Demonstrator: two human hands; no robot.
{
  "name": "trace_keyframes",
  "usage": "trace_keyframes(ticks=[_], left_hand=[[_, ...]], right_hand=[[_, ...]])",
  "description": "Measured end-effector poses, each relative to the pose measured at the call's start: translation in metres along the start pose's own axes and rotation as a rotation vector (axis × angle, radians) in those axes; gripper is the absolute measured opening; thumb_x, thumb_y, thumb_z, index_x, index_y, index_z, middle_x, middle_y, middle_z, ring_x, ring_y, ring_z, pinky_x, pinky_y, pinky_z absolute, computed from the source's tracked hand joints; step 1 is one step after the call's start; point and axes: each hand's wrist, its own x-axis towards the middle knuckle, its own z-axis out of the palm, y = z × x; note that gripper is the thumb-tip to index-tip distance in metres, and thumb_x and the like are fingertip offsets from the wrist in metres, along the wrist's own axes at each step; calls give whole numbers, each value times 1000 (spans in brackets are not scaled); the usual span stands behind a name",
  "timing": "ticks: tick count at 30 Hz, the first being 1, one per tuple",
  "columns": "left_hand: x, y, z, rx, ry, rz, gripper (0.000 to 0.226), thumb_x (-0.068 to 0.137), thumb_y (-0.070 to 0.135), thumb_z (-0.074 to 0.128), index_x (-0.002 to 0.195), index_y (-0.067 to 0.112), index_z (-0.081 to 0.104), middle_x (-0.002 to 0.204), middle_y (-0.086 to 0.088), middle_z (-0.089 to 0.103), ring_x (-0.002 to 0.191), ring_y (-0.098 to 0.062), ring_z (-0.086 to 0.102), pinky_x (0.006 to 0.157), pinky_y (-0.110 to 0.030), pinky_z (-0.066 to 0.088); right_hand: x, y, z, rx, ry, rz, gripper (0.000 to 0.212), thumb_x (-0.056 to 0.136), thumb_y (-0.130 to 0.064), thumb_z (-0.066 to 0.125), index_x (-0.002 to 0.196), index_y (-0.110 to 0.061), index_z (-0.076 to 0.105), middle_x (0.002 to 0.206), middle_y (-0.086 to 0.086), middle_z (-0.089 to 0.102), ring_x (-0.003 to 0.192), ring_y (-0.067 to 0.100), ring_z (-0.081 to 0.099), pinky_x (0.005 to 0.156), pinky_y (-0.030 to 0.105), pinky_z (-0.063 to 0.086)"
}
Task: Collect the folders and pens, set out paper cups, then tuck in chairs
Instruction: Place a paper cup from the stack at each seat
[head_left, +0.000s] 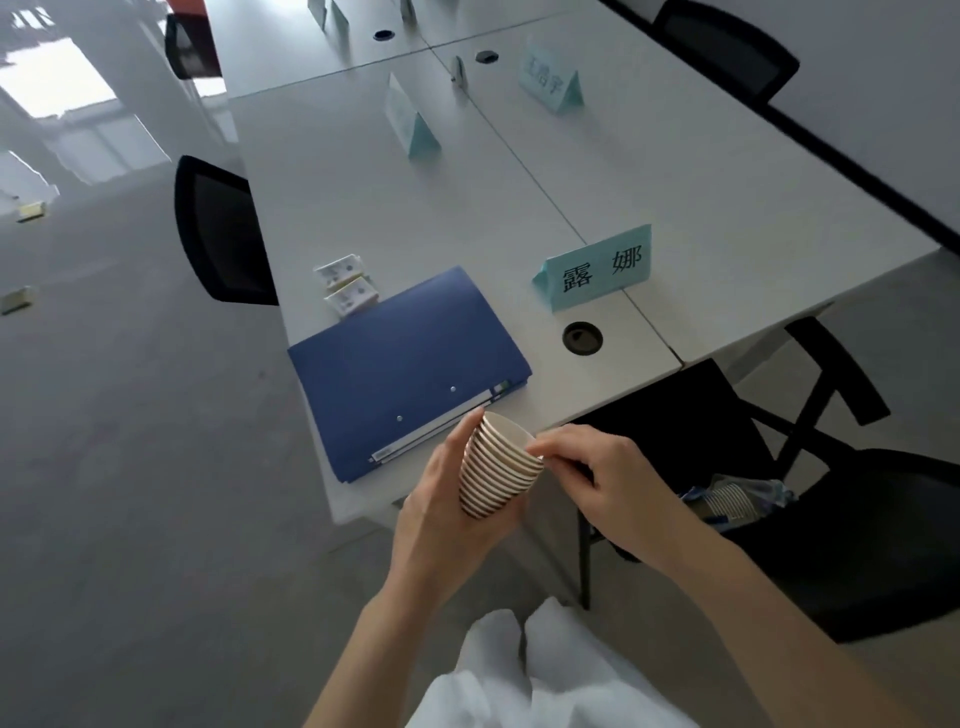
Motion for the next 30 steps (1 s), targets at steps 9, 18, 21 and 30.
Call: trace_keyframes(ticks=[9, 18, 21, 30], left_hand=[[11, -10, -5, 67, -133, 4, 92, 67, 62, 74, 144, 49, 26, 131, 19, 51, 108, -3, 56, 83, -34, 58], [45, 1, 3, -7, -181, -20, 91, 65, 50, 80, 141, 51, 30, 127, 19, 51, 107, -7, 57, 81, -33, 58], [53, 2, 6, -100, -132, -107, 87, 69, 43, 81, 138, 56, 30, 122, 16, 51, 101, -15, 60, 74, -37, 60], [72, 0, 8, -259, 4, -226, 82, 74, 28, 81, 135, 56, 33, 126, 6, 47, 105, -21, 57, 73, -26, 60]], right_hand=[[13, 12, -5, 36, -139, 83, 24, 86, -15, 69, 109, -13, 71, 102, -3, 73, 91, 4, 67, 85, 14, 52], [45, 34, -43, 217, -179, 184, 12, 80, -14, 74, 91, -18, 73, 82, -8, 73, 77, 4, 69, 78, 17, 55], [58, 52, -61, 281, 1, 288, 8, 81, -13, 73, 85, -20, 70, 79, -4, 72, 76, 5, 68, 71, 15, 52], [114, 175, -80, -343, 116, 464, 6, 87, -18, 61, 91, -13, 63, 85, 6, 68, 81, 28, 63, 68, 28, 44]])
